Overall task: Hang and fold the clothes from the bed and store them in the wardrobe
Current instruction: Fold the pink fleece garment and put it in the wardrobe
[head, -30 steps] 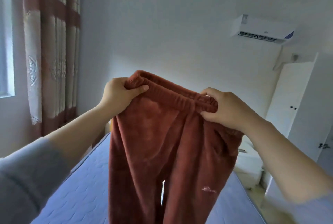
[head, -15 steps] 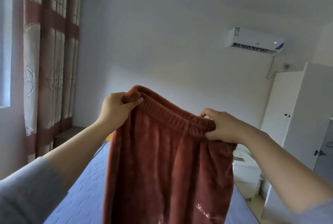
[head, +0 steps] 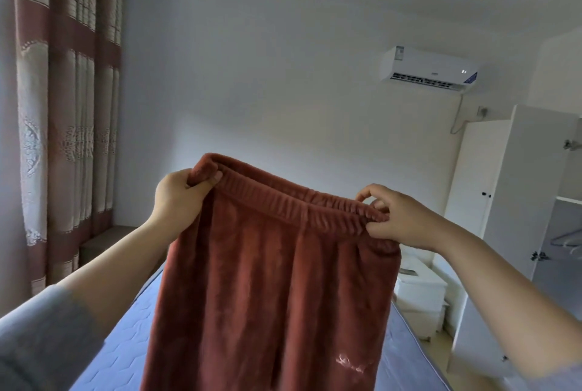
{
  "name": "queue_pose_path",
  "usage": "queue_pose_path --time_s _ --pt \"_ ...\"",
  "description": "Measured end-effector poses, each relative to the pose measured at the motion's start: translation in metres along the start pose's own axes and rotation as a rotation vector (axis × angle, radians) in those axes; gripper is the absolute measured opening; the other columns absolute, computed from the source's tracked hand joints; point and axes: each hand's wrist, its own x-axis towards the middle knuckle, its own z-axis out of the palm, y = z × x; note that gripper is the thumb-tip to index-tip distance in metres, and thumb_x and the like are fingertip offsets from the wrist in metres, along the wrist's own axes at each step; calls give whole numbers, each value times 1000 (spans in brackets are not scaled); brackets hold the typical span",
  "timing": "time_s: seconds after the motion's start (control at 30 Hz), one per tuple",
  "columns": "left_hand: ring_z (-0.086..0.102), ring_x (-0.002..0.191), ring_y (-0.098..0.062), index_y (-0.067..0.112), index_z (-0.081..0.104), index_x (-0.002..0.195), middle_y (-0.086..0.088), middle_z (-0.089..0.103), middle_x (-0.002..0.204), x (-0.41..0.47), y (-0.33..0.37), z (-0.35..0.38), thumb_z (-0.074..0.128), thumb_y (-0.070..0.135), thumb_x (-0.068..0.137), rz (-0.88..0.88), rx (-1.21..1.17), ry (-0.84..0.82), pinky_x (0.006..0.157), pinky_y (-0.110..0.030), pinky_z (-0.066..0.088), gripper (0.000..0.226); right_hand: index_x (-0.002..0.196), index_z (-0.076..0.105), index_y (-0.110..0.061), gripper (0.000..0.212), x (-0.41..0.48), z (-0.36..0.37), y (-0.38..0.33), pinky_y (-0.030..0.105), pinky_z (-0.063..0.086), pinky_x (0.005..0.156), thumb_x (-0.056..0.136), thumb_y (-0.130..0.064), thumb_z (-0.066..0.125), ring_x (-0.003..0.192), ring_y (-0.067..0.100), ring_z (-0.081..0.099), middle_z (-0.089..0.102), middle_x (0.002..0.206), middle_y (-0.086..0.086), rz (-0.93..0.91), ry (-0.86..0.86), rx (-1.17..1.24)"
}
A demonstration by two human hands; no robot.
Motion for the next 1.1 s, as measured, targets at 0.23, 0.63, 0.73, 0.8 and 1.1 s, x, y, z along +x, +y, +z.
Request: queue_pose_path --time_s 0.23,0.63,0.73,0.8,1.1 --pt "47 52 -16 8 62 65 3 51 51 12 -9 -11 69 44 83 -5 71 56 50 -29 35 42 110 38 -43 44 -17 26 -20 28 49 71 82 -13 53 86 8 57 47 108 -18 -371 68 -298" --pt "45 47 -9 12 62 61 7 50 50 9 -18 -2 70 45 83 7 127 36 47 -26 33 40 87 65 -45 16 -31 64 -6 32 54 64 73 -40 59 73 8 61 64 84 -16 -157 -335 -174" --pt "48 51 -14 10 63 64 3 55 54 3 -28 4 69 44 84 -20 144 10 49 -28 36 40 75 64 -29 7 -31 76 1 36 51 60 76 -32 58 67 13 58 62 77 -8 -152 -371 -243" --pt "49 52 -15 10 62 62 1 56 54 -1 -34 9 69 44 84 -33 147 2 49 -28 36 41 63 56 -20 18 -29 78 14 38 41 54 78 -31 58 55 17 47 53 63 -5 -96 -387 -305" --pt "45 47 -11 12 56 55 5 48 47 -13 -50 9 70 41 84 -74 185 20 47 -29 32 43 80 64 -26 24 -40 50 57 17 42 56 83 -50 65 61 1 54 60 70 -13 -28 -49 -221"
